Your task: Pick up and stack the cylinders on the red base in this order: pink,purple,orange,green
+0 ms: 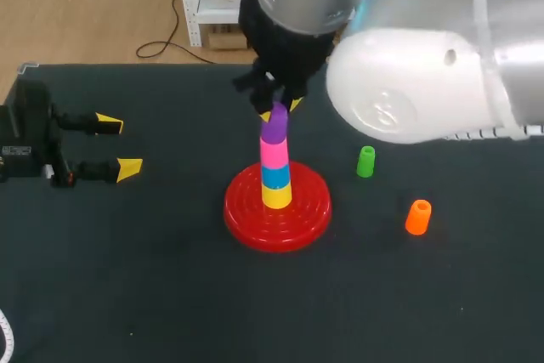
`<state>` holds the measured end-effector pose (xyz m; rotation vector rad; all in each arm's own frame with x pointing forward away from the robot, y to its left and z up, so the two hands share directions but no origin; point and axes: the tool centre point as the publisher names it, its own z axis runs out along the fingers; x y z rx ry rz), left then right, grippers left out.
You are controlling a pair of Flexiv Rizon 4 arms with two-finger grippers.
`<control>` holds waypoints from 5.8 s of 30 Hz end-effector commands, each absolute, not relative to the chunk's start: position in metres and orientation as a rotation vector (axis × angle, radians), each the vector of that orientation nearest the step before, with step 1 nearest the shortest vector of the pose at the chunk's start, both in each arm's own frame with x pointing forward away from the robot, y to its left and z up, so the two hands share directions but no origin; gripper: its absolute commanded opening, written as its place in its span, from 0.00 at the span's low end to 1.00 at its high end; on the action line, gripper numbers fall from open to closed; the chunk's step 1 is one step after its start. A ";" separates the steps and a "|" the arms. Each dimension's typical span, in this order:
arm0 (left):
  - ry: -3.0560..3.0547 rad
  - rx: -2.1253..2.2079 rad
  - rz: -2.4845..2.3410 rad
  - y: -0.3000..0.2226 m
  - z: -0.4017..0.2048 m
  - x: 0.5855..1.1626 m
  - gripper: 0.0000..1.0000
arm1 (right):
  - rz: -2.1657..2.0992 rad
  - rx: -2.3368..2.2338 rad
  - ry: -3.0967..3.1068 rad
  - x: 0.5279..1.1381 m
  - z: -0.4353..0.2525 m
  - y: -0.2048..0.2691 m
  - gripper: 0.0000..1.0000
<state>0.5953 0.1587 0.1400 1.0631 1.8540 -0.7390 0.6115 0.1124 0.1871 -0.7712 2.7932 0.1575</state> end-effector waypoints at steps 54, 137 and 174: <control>1.845 1.057 -0.734 0.158 0.137 0.595 1.00 | 0.151 -0.250 2.727 0.560 0.190 -0.033 1.00; 1.845 1.057 -0.734 0.158 0.137 0.595 1.00 | 0.019 0.086 3.038 0.560 0.028 -0.113 1.00; 1.845 1.057 -0.734 0.158 0.137 0.595 1.00 | -0.002 0.045 3.094 0.564 0.030 -0.102 0.42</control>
